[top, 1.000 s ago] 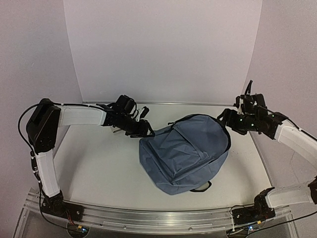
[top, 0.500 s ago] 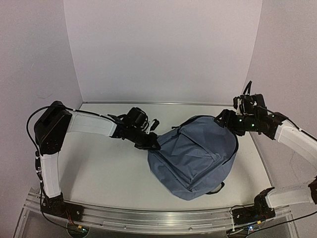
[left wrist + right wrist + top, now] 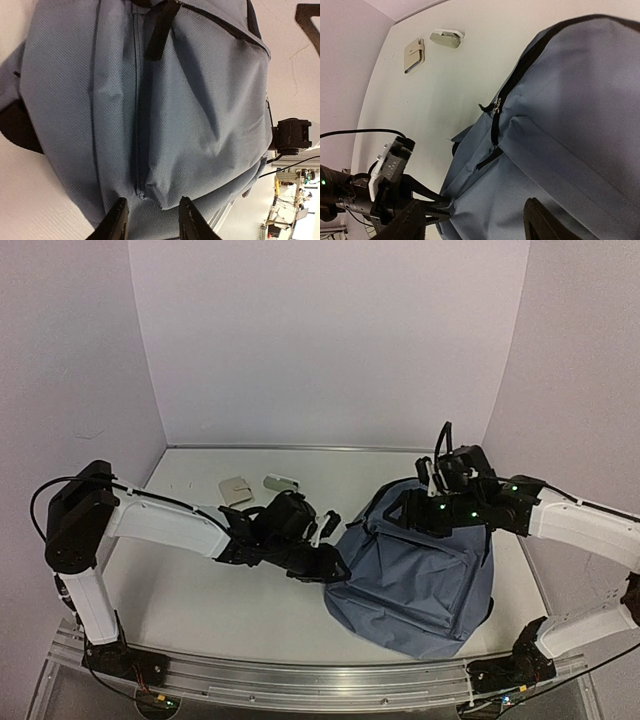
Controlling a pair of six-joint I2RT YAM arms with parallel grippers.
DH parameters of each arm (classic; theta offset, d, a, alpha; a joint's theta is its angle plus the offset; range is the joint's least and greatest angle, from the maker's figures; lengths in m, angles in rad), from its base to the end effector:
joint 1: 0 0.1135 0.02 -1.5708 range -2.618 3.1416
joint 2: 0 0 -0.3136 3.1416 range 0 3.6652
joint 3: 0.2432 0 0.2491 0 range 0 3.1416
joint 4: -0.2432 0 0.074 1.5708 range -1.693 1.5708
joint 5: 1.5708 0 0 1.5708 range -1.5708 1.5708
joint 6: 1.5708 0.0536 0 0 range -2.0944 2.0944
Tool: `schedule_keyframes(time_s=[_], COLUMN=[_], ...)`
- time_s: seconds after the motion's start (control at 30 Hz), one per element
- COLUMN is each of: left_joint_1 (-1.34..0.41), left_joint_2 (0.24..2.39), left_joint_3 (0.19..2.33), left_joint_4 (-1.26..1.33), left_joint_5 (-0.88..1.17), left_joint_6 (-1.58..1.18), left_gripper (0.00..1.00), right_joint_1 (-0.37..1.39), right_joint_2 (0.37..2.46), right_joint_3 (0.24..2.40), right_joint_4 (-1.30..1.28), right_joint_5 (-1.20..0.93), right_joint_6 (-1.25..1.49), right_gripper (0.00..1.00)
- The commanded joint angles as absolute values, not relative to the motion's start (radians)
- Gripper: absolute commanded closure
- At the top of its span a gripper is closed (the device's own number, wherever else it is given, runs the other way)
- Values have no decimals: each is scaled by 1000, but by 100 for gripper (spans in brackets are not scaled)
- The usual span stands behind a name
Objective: Pack the student bag
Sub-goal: Adjust the student bag at the center of the board, then unzip the student bag at the center of the board.
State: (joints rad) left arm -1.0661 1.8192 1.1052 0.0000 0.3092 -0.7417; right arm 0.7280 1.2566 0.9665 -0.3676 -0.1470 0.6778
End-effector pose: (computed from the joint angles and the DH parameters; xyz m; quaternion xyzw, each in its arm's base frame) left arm 0.1857 -0.3699 0.2226 0.2083 0.8767 -0.4092 0.1438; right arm 0.1982 0.1871 0.3224 -0.0548 0.8941 0.3345 0.2928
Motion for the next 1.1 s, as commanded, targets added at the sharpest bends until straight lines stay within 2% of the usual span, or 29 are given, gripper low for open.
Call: schedule_keyframes(time_s=[0.0,0.1,0.3,0.47,0.57,0.7,1.07], left_joint_1=[-1049,-1027,-994,-989,-989,-989,-990], left_joint_2=[1731,1760,1834,1898,1940,1965,2022], left_joint_3=[1109,1134,1211,1277,1315,1313,1326], left_joint_4=[5,-13,-5,-11,-28,-25,-44], left_joint_5=[205,221,254,294,320,316,288], left_joint_6=[-776,-771,-736,-667,-644,-635,-608], left_gripper=[55,51,53,47,46,45,46], right_joint_1=[751,763,796,812,819,821,827], right_joint_2=[1238,1231,1281,1340,1376,1402,1474], right_joint_3=[889,825,800,796,791,777,767], right_joint_4=[-152,-18,81,114,124,124,111], right_joint_5=[-211,-236,-201,-179,-159,-121,-55], right_joint_6=[873,980,1089,1137,1160,1191,1246], right_gripper=[42,44,46,47,51,57,61])
